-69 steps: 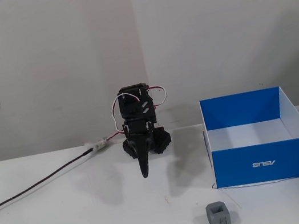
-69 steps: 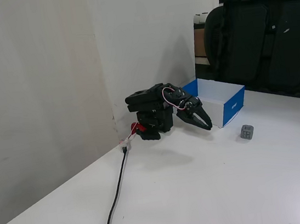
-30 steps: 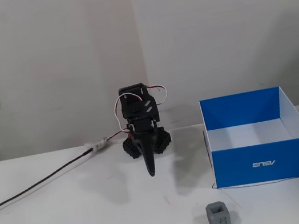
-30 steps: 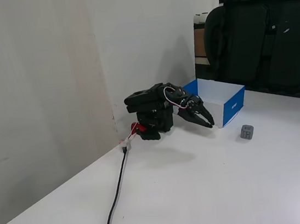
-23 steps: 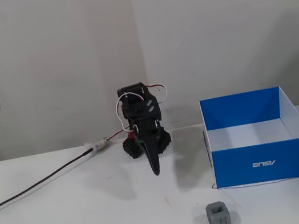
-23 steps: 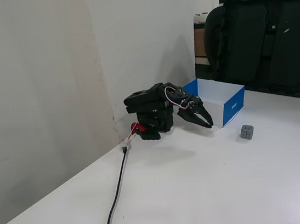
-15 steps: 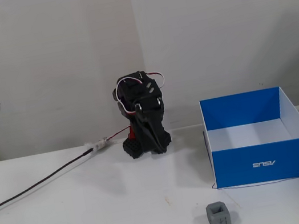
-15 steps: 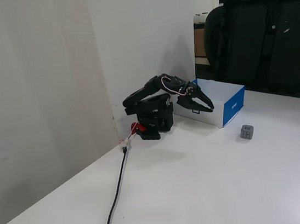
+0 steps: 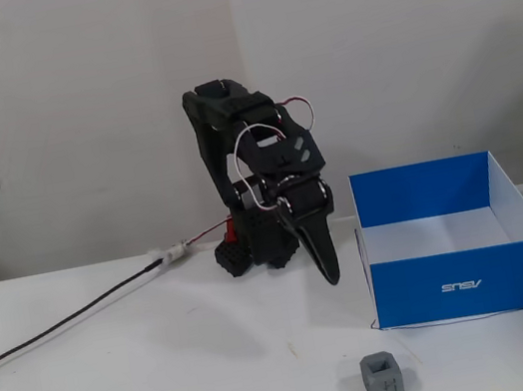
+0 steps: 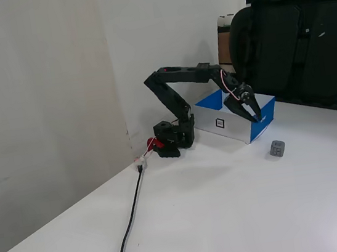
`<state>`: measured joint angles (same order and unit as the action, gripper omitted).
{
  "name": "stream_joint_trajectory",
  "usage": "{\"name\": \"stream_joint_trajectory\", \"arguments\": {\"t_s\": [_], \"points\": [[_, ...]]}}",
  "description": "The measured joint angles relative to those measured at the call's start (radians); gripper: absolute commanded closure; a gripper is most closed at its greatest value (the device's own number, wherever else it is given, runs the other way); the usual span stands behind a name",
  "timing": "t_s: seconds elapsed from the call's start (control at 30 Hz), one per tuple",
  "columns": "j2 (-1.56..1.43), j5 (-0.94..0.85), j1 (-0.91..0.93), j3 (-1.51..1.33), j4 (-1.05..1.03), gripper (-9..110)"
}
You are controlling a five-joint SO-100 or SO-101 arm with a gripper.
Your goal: Pick the gray block and keep it in the box.
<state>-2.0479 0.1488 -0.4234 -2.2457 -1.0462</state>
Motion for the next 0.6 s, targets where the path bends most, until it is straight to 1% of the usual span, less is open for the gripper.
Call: {"name": "stream_joint_trajectory", "arguments": {"t_s": [0.07,0.1,0.17,0.3,0.47,0.6], "points": [[0.075,0.002,0.011,0.029,0.012,87],[0.110,0.002,0.005,0.043,0.015,79],[0.153,0.002,0.009,0.049,0.015,73],[0.244,0.000,-0.011,0.071,0.015,72],[0.482,0.014,-0.005,0.225,0.015,72],[0.572,0.014,-0.005,0.308,0.000,72]]}}
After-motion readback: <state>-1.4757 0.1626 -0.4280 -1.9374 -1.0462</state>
